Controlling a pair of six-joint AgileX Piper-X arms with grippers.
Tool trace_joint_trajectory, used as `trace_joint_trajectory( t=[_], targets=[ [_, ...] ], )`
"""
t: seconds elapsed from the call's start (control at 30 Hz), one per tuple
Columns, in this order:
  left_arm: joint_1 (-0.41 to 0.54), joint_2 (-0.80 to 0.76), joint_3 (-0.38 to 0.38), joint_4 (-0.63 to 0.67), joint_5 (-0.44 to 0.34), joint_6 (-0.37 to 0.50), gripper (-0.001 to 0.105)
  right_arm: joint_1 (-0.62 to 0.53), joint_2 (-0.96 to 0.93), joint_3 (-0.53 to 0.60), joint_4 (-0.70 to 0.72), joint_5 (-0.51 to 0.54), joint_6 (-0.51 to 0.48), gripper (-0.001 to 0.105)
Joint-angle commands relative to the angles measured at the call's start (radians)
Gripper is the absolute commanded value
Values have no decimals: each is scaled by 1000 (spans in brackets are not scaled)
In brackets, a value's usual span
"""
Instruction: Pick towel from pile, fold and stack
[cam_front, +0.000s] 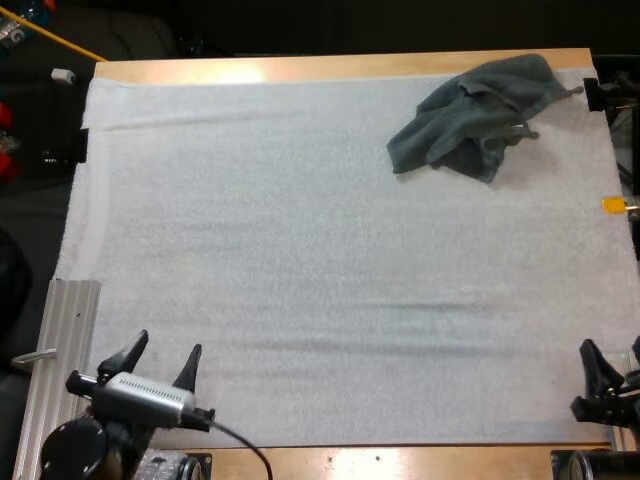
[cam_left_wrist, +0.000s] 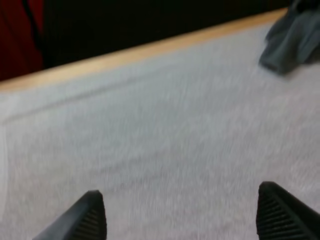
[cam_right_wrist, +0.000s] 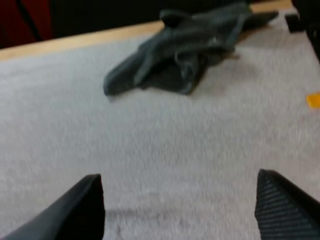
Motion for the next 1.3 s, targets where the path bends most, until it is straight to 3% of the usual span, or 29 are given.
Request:
trace_joint_trajectory(
  t=[0.0,0.2,0.63,0.87,1.0,1.27],
  targets=[
    [-10,-43,-28,-17,15,-8,60,-3,22,-30,17,-1,-1,62],
    [-63,61,-124,-17,51,-8,60,-3,125,-178,56,-15,-9,62],
    [-204,306,-354,-17,202,-8,60,-3,319,-446,119,-205,-11,62],
    [-214,359,-378,-17,202,-8,60,-3,412,-475,104,-252,-1,62],
    [-214,360,-378,-17,202,-8,60,-3,498,-475,21,-254,1,62],
    [-214,360,-378,-17,202,-8,60,110,756,-475,-198,-221,146,62]
  ],
)
